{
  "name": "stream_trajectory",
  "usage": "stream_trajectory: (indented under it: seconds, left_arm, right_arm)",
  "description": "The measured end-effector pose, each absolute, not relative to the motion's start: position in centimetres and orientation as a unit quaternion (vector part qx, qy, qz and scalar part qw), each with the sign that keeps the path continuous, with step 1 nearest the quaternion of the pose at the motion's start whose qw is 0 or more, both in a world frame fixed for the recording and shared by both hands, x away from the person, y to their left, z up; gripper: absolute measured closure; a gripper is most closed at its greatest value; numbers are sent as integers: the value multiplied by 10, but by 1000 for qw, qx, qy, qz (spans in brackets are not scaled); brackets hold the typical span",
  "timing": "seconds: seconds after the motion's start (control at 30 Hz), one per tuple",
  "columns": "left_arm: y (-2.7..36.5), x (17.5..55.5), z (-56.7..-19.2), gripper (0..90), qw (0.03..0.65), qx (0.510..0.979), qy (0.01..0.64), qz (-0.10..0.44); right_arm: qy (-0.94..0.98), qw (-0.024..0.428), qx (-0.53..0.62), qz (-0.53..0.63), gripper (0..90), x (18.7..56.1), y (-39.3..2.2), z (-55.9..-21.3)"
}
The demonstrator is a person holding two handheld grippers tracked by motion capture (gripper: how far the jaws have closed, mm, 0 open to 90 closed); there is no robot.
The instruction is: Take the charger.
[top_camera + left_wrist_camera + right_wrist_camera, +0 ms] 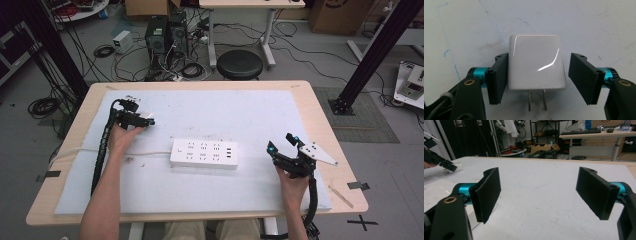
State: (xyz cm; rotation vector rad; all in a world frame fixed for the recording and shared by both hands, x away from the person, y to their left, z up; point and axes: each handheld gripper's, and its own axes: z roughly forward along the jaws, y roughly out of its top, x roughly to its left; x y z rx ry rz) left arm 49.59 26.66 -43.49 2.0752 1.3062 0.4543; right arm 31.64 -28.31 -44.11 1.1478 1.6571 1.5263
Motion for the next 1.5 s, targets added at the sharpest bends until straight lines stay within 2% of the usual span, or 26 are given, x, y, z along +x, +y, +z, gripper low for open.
stream_trajectory:
  seconds: [0.27,0.6,1.1,1.33,1.5]
  left_arm:
    - [270,496,-435,415,323,784,501,173]
    - [264,496,-437,423,300,799,485,191]
    - [265,495,-435,425,300,798,490,182]
    - [266,490,-425,425,313,793,492,175]
    - [263,475,-402,425,325,795,479,180]
  right_arm:
    - [626,302,432,575,205,317,-283,-441]
    - [626,301,436,573,205,318,-283,-441]
    - [629,301,433,571,205,318,-282,-441]
    - [632,302,433,567,205,319,-281,-441]
    - [632,304,432,567,205,319,-281,-441]
